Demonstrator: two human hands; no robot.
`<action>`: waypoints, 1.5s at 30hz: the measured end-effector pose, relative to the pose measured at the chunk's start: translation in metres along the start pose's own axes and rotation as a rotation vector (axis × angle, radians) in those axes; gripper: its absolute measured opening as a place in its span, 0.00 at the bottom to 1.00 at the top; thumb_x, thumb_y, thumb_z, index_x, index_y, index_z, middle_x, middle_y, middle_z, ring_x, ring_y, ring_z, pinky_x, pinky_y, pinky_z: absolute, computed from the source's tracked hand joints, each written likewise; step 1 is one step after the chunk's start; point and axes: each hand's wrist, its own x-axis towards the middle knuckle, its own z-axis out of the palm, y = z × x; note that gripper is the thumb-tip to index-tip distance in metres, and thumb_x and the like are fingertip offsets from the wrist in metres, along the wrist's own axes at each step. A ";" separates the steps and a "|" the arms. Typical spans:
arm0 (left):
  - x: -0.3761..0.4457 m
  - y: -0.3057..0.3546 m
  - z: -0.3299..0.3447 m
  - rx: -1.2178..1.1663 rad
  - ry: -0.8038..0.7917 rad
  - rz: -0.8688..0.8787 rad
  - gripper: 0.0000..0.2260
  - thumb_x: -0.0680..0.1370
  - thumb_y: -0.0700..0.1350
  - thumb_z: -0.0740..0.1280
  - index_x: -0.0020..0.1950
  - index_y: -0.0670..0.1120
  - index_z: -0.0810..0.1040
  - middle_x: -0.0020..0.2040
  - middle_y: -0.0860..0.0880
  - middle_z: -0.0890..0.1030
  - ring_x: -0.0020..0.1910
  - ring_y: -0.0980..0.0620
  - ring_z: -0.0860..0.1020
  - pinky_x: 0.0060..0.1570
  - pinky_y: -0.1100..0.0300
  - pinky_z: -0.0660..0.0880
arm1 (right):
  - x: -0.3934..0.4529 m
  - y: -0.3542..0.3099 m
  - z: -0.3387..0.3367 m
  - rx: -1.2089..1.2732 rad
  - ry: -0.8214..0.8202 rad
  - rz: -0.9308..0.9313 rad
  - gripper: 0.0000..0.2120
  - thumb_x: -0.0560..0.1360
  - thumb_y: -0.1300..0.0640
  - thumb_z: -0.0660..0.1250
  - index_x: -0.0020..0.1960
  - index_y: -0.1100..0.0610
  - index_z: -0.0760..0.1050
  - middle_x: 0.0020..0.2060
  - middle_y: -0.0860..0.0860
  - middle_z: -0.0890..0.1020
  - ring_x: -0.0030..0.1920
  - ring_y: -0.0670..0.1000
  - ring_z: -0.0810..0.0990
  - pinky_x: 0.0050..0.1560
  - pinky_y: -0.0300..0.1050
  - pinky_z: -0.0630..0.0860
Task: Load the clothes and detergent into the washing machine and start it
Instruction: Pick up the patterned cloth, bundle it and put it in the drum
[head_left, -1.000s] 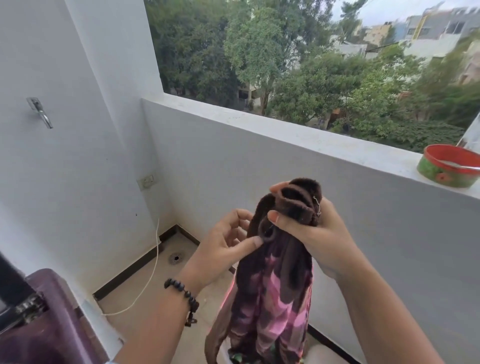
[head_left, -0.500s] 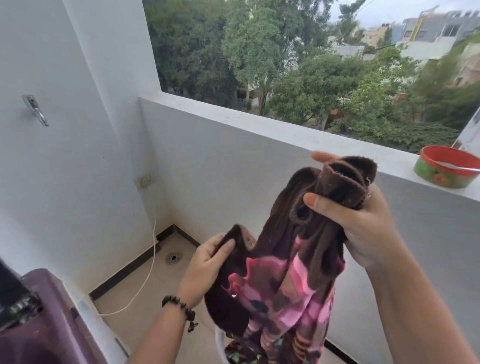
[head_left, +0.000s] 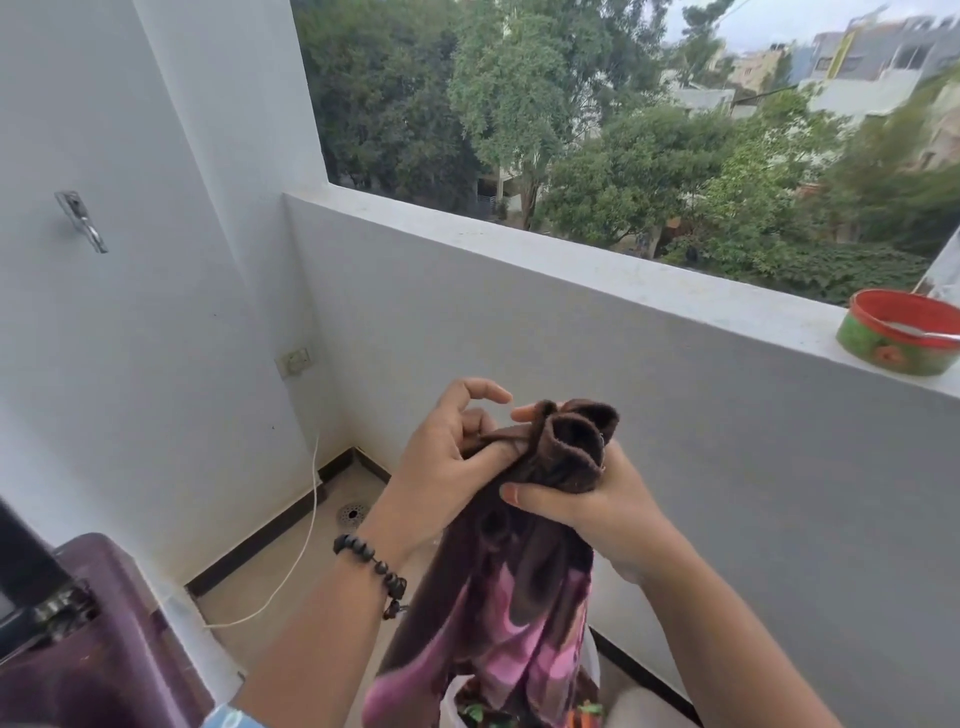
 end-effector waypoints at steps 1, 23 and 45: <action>-0.004 -0.003 -0.001 -0.036 -0.032 -0.044 0.16 0.73 0.50 0.73 0.57 0.51 0.72 0.36 0.50 0.79 0.38 0.49 0.78 0.41 0.53 0.76 | 0.001 -0.001 -0.002 -0.003 0.017 -0.013 0.20 0.68 0.75 0.73 0.53 0.56 0.80 0.46 0.54 0.86 0.48 0.51 0.85 0.48 0.43 0.82; -0.009 0.006 -0.001 -0.235 0.089 -0.041 0.10 0.76 0.46 0.66 0.55 0.47 0.79 0.48 0.50 0.85 0.49 0.52 0.82 0.48 0.62 0.79 | 0.009 -0.007 -0.019 0.092 0.012 -0.100 0.27 0.64 0.75 0.75 0.60 0.61 0.77 0.53 0.55 0.85 0.54 0.55 0.84 0.50 0.47 0.82; 0.002 0.038 0.023 -0.805 0.374 -0.194 0.12 0.78 0.40 0.64 0.43 0.53 0.85 0.37 0.47 0.82 0.34 0.50 0.81 0.48 0.49 0.79 | 0.000 0.042 0.002 -0.150 -0.274 -0.020 0.67 0.58 0.52 0.84 0.77 0.36 0.35 0.74 0.37 0.63 0.72 0.38 0.66 0.73 0.44 0.65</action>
